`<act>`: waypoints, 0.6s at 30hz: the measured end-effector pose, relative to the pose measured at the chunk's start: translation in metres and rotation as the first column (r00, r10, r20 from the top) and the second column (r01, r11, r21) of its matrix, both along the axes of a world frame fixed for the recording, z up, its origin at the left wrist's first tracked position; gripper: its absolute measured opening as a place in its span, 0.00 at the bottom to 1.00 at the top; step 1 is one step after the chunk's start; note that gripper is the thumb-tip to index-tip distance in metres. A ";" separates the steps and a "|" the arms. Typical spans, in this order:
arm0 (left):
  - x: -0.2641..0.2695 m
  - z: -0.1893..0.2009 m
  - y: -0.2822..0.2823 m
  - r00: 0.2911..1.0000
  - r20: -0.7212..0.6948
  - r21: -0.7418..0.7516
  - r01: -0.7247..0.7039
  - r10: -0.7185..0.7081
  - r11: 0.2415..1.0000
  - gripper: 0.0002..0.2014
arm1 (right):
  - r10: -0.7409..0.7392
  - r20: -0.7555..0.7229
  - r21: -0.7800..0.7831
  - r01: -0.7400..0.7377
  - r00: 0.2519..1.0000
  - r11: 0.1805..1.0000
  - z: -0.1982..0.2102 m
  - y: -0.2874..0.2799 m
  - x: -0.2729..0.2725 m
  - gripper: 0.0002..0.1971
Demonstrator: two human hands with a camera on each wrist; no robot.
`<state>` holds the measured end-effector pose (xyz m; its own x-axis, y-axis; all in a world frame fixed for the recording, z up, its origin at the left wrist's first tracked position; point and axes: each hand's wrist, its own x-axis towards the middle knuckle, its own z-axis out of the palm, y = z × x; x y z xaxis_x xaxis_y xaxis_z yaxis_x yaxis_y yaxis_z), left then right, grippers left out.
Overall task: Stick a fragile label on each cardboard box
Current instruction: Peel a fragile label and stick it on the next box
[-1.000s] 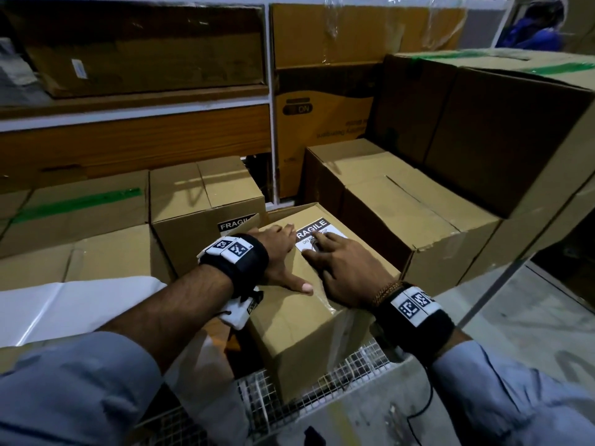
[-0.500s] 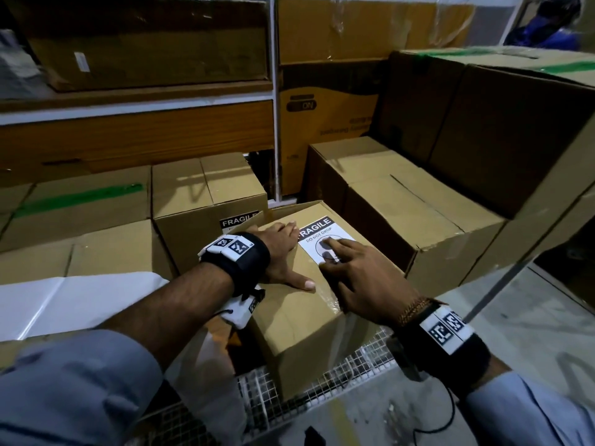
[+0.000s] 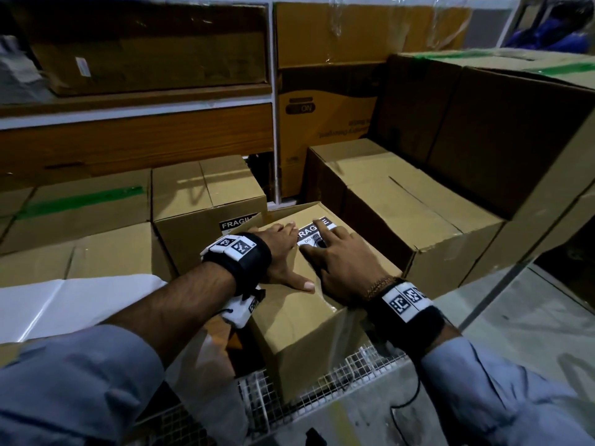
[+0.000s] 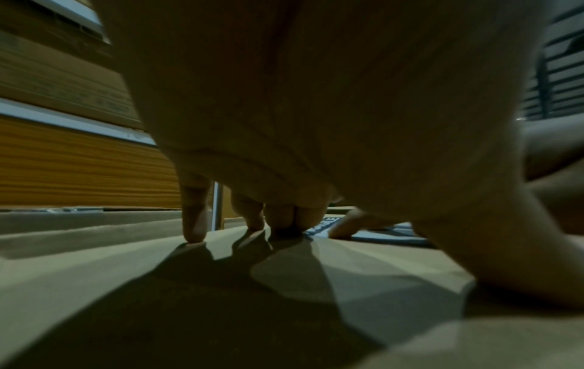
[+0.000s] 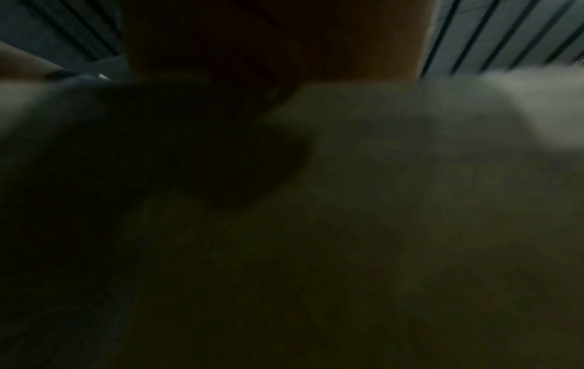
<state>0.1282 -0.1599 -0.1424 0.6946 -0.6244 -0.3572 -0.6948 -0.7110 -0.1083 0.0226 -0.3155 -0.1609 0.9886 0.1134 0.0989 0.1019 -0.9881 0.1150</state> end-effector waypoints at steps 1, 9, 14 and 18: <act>0.000 0.000 0.000 1.000 -0.001 -0.001 0.000 0.000 1.000 0.68 | -0.014 -0.001 -0.004 0.014 1.000 1.000 -0.001 0.002 0.003 0.24; -0.004 0.003 0.003 1.000 -0.001 0.012 -0.001 0.001 1.000 0.68 | -0.041 -0.070 -0.021 0.040 0.997 0.999 0.007 0.008 -0.008 0.28; -0.005 0.006 0.000 1.000 -0.002 0.025 -0.004 0.004 1.000 0.70 | 0.022 -0.040 0.043 -0.020 0.999 0.999 0.004 -0.011 -0.033 0.18; -0.002 0.005 -0.002 1.000 -0.017 0.024 -0.008 0.009 1.000 0.70 | -0.030 -0.034 0.127 0.035 0.999 0.991 -0.001 -0.015 -0.024 0.27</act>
